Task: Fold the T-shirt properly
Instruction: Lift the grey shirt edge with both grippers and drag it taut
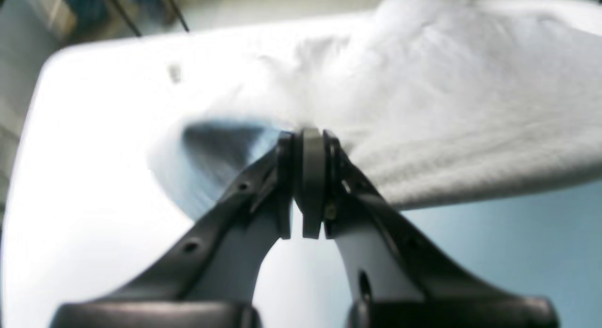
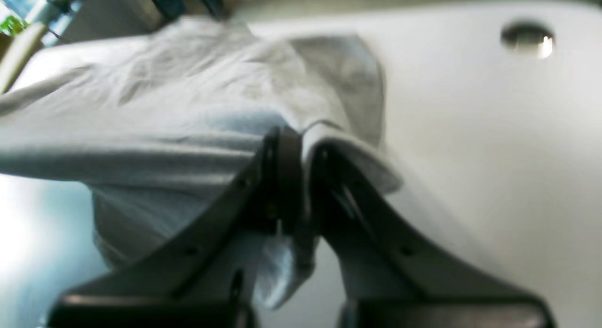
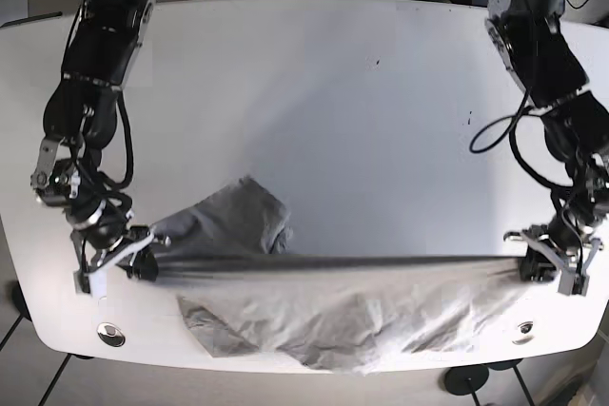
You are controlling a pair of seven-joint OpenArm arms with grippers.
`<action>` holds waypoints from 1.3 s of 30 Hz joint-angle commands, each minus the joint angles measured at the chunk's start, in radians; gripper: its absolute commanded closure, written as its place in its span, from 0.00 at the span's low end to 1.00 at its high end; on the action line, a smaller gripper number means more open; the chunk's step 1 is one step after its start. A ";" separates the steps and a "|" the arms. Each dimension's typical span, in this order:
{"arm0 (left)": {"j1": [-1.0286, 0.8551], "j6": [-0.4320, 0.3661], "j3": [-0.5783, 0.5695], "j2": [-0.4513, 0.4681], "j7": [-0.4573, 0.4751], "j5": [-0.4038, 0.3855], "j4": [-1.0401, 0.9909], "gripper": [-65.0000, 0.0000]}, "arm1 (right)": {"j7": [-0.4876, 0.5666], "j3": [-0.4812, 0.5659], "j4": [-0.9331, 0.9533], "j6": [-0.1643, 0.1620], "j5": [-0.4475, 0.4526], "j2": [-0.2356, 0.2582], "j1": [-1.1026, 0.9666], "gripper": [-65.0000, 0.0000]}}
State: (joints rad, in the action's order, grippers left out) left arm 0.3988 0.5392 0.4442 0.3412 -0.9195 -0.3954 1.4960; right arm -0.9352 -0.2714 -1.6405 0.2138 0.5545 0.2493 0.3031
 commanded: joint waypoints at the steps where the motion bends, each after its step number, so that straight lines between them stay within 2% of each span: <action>1: -0.100 -0.006 0.035 0.002 0.027 0.002 0.074 1.00 | 0.035 -0.027 -0.036 -0.003 -0.007 0.008 -0.071 0.97; 4: -0.351 -0.004 0.101 -0.038 0.027 0.002 0.199 1.00 | 0.035 -0.058 -0.103 -0.001 -0.007 0.003 -0.275 0.97; 10: -0.614 -0.003 0.186 -0.087 0.027 -0.004 0.351 1.00 | 0.032 -0.059 -0.264 -0.003 -0.006 0.002 -0.513 0.97; 16: -0.828 -0.003 0.311 -0.112 0.027 -0.164 0.398 1.00 | 0.031 -0.061 -0.341 -0.004 -0.004 0.003 -0.715 0.97; 18: -0.874 -0.003 0.339 -0.112 0.027 -0.205 0.398 1.00 | 0.031 -0.104 -0.350 -0.003 0.042 0.003 -0.766 0.97; 19: -0.895 -0.003 0.354 -0.112 0.027 -0.233 0.400 1.00 | 0.031 -0.124 -0.350 -0.003 0.103 0.012 -0.792 0.97; 21: -0.904 -0.003 0.361 -0.112 0.027 -0.267 0.400 1.00 | 0.031 -0.130 -0.353 -0.007 0.181 0.018 -0.826 0.97; 24: -0.875 -0.004 0.359 -0.112 0.029 -0.274 0.400 1.00 | 0.031 -0.131 -0.350 -0.014 0.244 0.054 -0.829 0.97; 28: -0.714 -0.011 0.354 -0.107 0.029 -0.267 0.392 1.00 | 0.018 -0.128 -0.303 -0.015 0.250 0.057 -0.735 0.97; 31: -0.648 -0.014 0.341 -0.057 0.029 -0.265 0.375 1.00 | -0.081 -0.141 -0.224 -0.015 0.241 0.055 -0.606 0.97; 33: -0.587 -0.014 0.285 -0.015 0.029 -0.265 0.288 1.00 | -0.078 -0.144 -0.139 -0.015 0.241 0.054 -0.546 0.97; 36: -0.490 -0.014 0.275 0.009 0.029 -0.265 0.151 1.00 | -0.078 -0.145 -0.014 -0.006 0.241 0.057 -0.465 0.96; 38: -0.444 -0.014 0.259 0.011 0.029 -0.265 0.087 1.00 | -0.078 -0.144 0.016 -0.004 0.241 0.060 -0.437 0.96; 39: -0.432 -0.014 0.244 0.028 0.029 -0.265 0.062 0.96 | -0.078 -0.145 0.015 -0.004 0.241 0.060 -0.433 0.96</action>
State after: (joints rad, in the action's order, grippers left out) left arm -0.0479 0.5186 0.6762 0.3401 -0.9230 -0.6346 1.5379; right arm -1.0286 -0.4026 -1.6104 0.2096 0.7891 0.2859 -0.1383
